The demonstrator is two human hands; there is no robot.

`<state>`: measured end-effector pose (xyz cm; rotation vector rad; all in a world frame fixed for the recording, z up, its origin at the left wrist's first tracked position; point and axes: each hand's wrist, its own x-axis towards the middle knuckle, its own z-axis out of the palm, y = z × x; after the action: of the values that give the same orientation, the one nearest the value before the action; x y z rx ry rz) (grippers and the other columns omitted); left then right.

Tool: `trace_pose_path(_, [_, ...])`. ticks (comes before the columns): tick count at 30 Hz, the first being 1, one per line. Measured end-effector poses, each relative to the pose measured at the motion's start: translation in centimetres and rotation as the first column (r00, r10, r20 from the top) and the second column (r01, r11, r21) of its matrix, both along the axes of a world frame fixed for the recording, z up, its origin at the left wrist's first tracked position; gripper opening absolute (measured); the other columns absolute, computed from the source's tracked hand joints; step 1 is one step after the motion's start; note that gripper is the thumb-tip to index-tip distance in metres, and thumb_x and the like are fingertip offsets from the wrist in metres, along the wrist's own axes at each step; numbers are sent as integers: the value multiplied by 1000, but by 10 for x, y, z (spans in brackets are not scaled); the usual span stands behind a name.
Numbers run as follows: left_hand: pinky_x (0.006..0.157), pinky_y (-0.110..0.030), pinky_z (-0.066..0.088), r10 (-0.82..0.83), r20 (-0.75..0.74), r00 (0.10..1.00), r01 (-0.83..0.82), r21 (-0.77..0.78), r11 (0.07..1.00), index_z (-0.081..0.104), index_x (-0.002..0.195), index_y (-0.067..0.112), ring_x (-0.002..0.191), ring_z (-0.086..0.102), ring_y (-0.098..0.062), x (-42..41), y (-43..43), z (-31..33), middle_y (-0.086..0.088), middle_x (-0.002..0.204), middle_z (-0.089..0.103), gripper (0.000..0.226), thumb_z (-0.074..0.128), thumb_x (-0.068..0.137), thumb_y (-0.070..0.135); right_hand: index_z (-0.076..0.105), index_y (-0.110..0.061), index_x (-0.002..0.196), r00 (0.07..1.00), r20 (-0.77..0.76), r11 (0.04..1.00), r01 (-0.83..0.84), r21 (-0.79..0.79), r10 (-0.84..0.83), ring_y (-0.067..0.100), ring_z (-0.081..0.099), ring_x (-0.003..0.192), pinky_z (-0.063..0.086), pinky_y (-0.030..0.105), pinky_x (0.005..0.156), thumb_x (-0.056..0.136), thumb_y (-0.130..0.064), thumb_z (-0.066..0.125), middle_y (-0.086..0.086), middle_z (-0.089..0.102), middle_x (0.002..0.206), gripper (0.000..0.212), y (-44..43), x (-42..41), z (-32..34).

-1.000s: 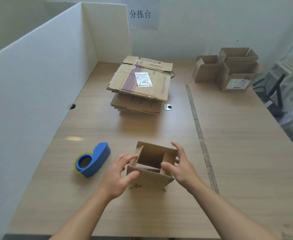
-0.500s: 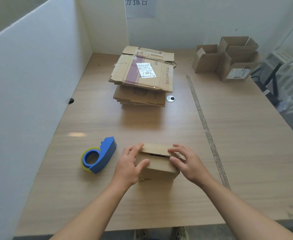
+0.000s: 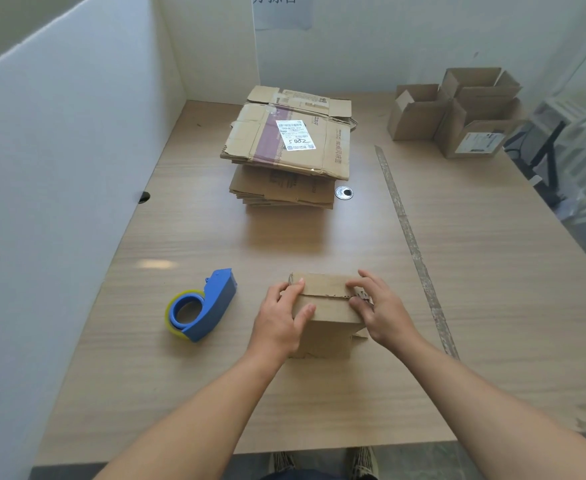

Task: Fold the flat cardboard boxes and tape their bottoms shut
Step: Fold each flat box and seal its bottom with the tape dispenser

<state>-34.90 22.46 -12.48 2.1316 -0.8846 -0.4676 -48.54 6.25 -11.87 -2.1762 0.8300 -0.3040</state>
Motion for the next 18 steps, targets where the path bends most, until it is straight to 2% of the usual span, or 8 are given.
trace_pose_path(3, [96, -16, 34, 18, -20, 1000, -18, -14, 1000, 51, 142, 28, 119, 48, -12, 0, 1, 0, 5, 131, 46, 49, 61, 95, 37, 69, -16, 116, 1000, 10, 999, -23, -30, 24, 23, 42, 138, 35, 27, 107, 93, -10, 66, 9, 47, 148, 24, -4, -3, 4])
trace_pose_path(6, [93, -15, 34, 10, -42, 999, -10, 5, 1000, 49, 142, 28, 106, 49, -10, -6, -6, 1, 5, 126, 47, 51, 63, 94, 37, 71, -14, 112, 1000, 7, 999, 6, -53, -6, 25, 46, 135, 39, 32, 108, 92, -9, 67, 11, 50, 145, 21, -10, -8, 8])
trace_pose_path(10, [98, -16, 33, -33, -97, 995, 41, 83, 996, 48, 142, 24, 118, 50, -14, -26, -10, -13, 2, 129, 50, 52, 63, 94, 36, 72, -14, 110, 992, -121, 999, -31, -41, 26, 25, 44, 136, 26, 14, 103, 91, -11, 68, 10, 49, 146, 19, -16, -26, 0])
trace_pose_path(15, [93, -14, 33, -41, -62, 997, 46, 89, 995, 50, 141, 26, 114, 51, -11, -37, -9, -24, 5, 127, 51, 50, 64, 94, 36, 71, -11, 113, 986, -164, 999, -42, -29, 37, 28, 43, 138, 27, 20, 106, 94, -10, 65, 12, 43, 150, 20, -13, -41, -20])
trace_pose_path(16, [91, -15, 34, -37, -50, 998, 42, 91, 995, 51, 140, 26, 109, 51, -10, -37, -8, -25, 5, 125, 51, 49, 63, 94, 37, 71, -9, 110, 985, -165, 997, -65, -50, 56, 33, 44, 137, 29, 24, 108, 93, -9, 65, 14, 43, 150, 18, -12, -39, -22])
trace_pose_path(18, [89, -19, 39, -17, -31, 999, 20, 93, 995, 54, 138, 26, 97, 51, -10, -35, -4, -26, 5, 123, 52, 47, 63, 93, 38, 72, -8, 102, 979, -165, 979, -141, -146, 116, 45, 43, 134, 32, 42, 112, 91, -10, 66, 18, 48, 146, 12, -9, -31, -21])
